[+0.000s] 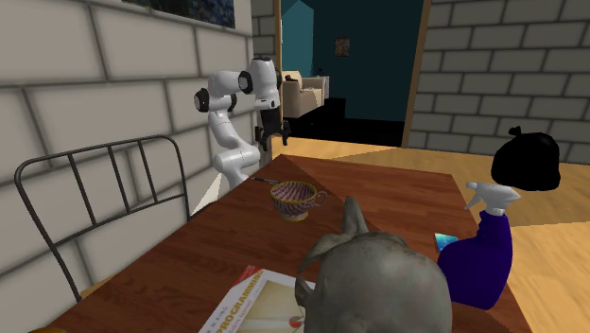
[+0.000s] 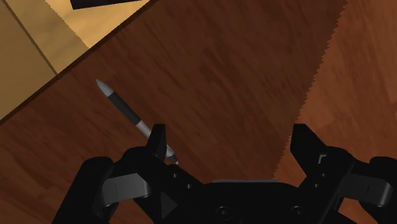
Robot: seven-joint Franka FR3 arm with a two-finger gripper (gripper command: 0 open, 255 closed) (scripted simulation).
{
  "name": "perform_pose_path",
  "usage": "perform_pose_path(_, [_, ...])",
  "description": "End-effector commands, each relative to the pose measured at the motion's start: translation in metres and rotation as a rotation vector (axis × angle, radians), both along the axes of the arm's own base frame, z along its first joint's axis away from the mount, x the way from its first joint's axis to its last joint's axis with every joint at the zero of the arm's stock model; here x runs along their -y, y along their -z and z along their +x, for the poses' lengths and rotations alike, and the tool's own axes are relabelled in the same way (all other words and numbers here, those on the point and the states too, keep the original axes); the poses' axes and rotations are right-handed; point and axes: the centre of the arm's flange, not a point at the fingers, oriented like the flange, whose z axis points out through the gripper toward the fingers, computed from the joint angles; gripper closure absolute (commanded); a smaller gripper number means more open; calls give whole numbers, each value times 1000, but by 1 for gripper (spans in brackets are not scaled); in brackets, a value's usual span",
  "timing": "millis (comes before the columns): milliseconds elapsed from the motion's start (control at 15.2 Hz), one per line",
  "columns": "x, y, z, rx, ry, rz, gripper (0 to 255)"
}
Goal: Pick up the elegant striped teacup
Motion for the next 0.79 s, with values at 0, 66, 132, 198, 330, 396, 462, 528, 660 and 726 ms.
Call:
perform_pose_path(0, [0, 0, 0, 0, 0, 0, 0])
perform_pose_path(66, [3, 1, 12, 3, 3, -6, 0])
perform_pose_path(132, [5, 2, 24, 6, 5, -12, 0])
perform_pose_path(198, [8, 3, 37, 9, 8, -18, 0])
perform_pose_path(330, [14, 4, 61, 15, 13, -30, 0])
perform_pose_path(396, [17, 5, 73, 18, 16, -36, 0])
perform_pose_path(462, [19, 5, 85, 20, 18, -42, 0])
perform_pose_path(528, [22, 6, 97, 23, 21, -48, 0])
perform_pose_path(660, [28, 7, 122, 29, 26, -60, 0])
perform_pose_path(726, [31, 7, 134, 32, 29, -66, 0])
